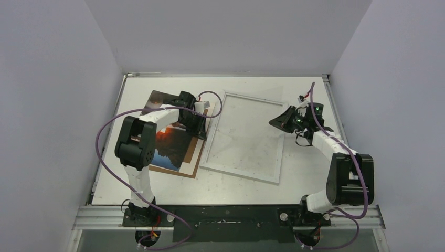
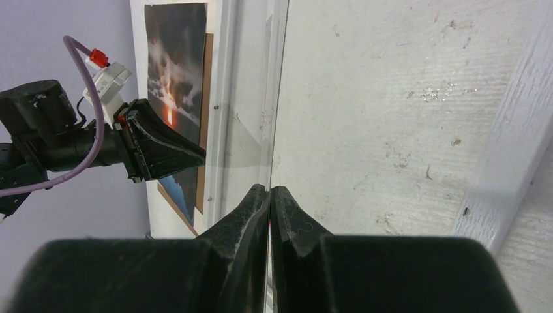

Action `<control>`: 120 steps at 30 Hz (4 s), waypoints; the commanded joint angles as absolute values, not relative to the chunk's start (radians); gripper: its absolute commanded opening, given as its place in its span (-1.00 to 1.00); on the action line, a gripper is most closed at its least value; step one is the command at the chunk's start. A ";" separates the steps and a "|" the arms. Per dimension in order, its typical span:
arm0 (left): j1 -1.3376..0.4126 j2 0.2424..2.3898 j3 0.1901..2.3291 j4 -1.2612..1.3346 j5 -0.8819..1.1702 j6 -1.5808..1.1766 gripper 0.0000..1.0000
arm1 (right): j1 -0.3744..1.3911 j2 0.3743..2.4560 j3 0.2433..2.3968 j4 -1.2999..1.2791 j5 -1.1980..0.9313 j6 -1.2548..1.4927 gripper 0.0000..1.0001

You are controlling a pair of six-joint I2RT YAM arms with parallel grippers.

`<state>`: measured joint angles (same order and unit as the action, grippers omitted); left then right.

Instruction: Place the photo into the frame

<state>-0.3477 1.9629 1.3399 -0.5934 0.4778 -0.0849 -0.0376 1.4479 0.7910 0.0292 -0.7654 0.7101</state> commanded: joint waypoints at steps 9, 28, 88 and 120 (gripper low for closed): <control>-0.356 1.962 1.380 -0.583 0.482 -0.065 -0.65 | -0.046 1.474 0.778 0.091 -0.761 0.672 -0.89; -0.359 1.958 1.385 -0.587 0.481 -0.063 -0.70 | -0.058 1.464 0.726 0.085 -0.758 0.673 -0.89; -0.359 1.956 1.379 -0.591 0.475 -0.054 -0.76 | -0.090 1.533 0.835 0.003 -0.842 0.680 -0.89; -0.360 1.961 1.364 -0.577 0.484 -0.060 -0.78 | -0.067 1.578 0.902 -0.081 -0.820 0.634 -0.89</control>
